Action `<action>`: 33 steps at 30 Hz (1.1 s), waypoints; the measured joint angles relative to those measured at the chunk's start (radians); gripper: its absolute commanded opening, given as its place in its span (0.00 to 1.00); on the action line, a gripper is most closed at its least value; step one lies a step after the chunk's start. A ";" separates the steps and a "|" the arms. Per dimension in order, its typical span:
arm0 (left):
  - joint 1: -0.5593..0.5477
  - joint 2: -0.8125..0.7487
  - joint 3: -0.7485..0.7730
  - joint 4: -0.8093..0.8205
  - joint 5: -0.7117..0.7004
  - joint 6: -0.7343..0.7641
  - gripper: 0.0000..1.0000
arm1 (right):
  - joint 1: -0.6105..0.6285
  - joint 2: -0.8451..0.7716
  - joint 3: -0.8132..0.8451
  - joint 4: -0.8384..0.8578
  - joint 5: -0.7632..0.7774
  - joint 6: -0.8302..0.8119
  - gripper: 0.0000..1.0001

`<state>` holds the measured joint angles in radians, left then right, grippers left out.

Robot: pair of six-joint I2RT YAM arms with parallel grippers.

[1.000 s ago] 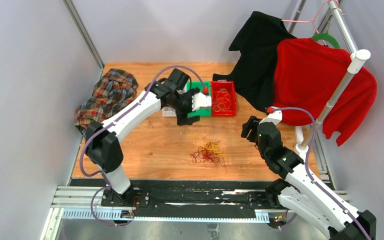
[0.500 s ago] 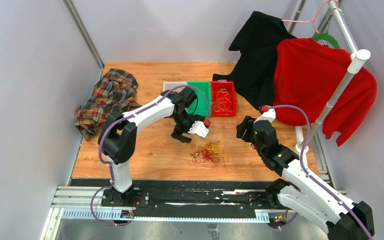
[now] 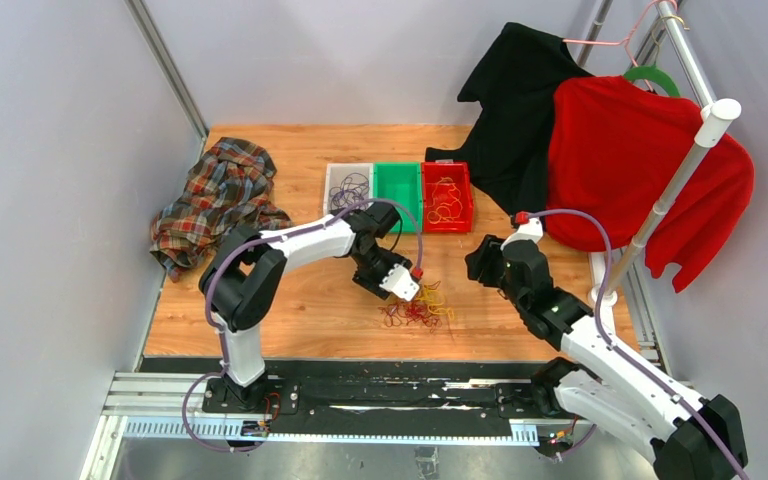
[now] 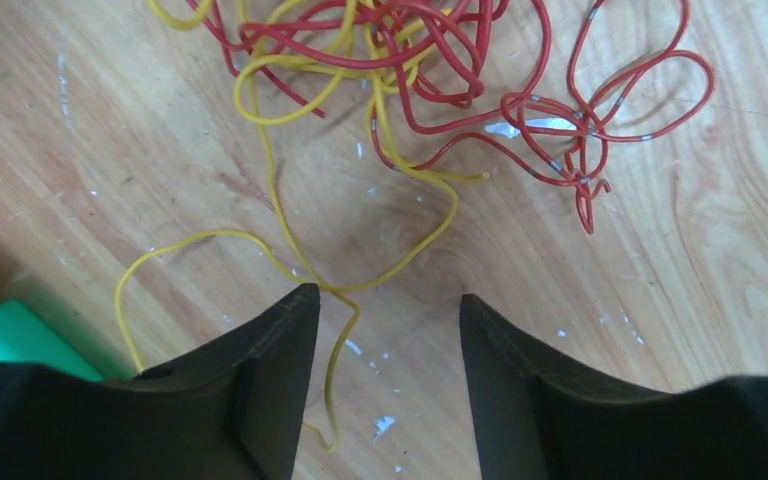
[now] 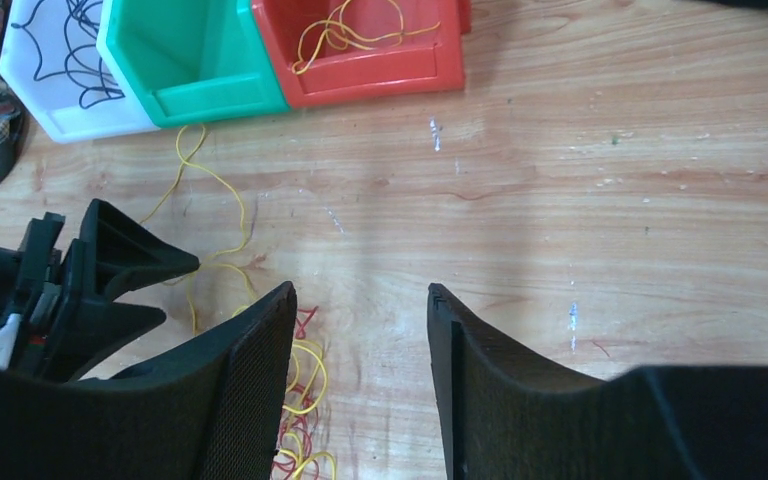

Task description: Untangle the cables

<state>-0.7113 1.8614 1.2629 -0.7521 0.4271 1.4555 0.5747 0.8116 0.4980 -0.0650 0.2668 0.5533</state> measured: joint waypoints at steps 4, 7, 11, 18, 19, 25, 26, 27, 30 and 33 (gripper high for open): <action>-0.006 -0.041 -0.099 0.125 -0.031 0.018 0.24 | 0.000 0.015 0.000 0.000 -0.026 0.000 0.42; -0.017 -0.072 -0.144 0.204 -0.072 0.022 0.01 | 0.000 0.026 0.000 0.002 -0.042 0.004 0.34; -0.024 -0.074 -0.124 0.245 -0.124 -0.028 0.01 | 0.000 0.037 0.000 0.015 -0.066 0.009 0.33; -0.008 -0.200 0.039 0.101 -0.150 -0.146 0.01 | 0.000 0.043 0.000 0.066 -0.143 -0.002 0.54; -0.007 -0.232 0.081 0.057 -0.148 -0.167 0.01 | 0.000 0.043 0.000 0.077 -0.160 -0.008 0.57; -0.007 -0.396 0.288 -0.100 -0.147 -0.278 0.01 | 0.066 0.047 -0.010 0.220 -0.225 -0.078 0.66; -0.007 -0.423 0.311 -0.117 -0.147 -0.292 0.01 | 0.087 0.058 -0.007 0.247 -0.234 -0.092 0.66; -0.007 -0.451 0.331 -0.132 -0.146 -0.308 0.01 | 0.108 0.073 0.000 0.264 -0.239 -0.107 0.66; -0.007 -0.507 0.373 -0.162 -0.138 -0.344 0.01 | 0.193 0.156 0.058 0.299 -0.238 -0.167 0.67; -0.007 -0.540 0.407 -0.185 -0.121 -0.379 0.00 | 0.270 0.214 0.122 0.348 -0.232 -0.225 0.67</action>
<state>-0.7185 1.3216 1.6703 -0.9367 0.3058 1.0763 0.8448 1.0260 0.6205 0.2832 0.0345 0.3279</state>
